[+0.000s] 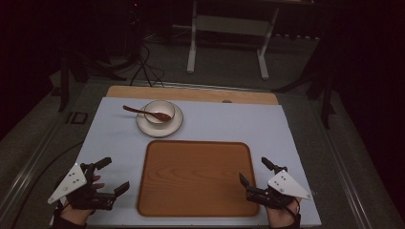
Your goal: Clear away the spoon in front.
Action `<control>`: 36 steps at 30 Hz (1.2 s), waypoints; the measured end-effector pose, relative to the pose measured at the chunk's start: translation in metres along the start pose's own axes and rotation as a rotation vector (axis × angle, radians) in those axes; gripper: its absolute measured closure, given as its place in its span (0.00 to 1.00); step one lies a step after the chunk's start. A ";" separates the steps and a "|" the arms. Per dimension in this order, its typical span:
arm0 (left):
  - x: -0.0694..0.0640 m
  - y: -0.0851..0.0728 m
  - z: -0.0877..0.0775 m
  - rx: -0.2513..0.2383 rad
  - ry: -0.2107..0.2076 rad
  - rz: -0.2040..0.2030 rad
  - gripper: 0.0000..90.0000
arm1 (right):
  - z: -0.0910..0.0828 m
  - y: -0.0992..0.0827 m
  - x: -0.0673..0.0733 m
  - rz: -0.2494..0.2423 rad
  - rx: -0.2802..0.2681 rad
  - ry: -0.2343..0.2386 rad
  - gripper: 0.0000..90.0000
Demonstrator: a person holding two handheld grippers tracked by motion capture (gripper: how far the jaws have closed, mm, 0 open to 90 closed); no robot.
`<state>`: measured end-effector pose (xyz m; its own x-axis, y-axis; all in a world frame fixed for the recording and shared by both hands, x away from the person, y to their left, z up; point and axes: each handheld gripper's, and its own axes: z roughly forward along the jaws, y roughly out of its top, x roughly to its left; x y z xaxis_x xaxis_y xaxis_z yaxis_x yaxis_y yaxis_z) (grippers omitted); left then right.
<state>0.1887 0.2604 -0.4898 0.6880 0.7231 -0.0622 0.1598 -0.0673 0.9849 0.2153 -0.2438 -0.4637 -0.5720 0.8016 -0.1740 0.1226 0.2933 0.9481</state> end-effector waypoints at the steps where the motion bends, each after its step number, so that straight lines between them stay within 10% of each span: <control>1: 0.000 0.000 0.000 0.003 -0.009 0.000 0.00 | -0.001 0.000 0.000 0.001 -0.006 0.003 0.14; 20: -0.012 0.002 0.007 0.113 -0.117 0.037 0.00 | -0.005 0.007 0.003 0.013 -0.025 0.025 0.14; 36: -0.016 0.061 0.004 0.026 -0.202 0.019 0.00 | -0.003 0.011 0.007 0.006 -0.023 0.037 0.14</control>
<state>0.1901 0.2421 -0.4297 0.8188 0.5689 -0.0769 0.1612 -0.0993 0.9819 0.2102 -0.2365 -0.4542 -0.6011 0.7832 -0.1588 0.1078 0.2763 0.9550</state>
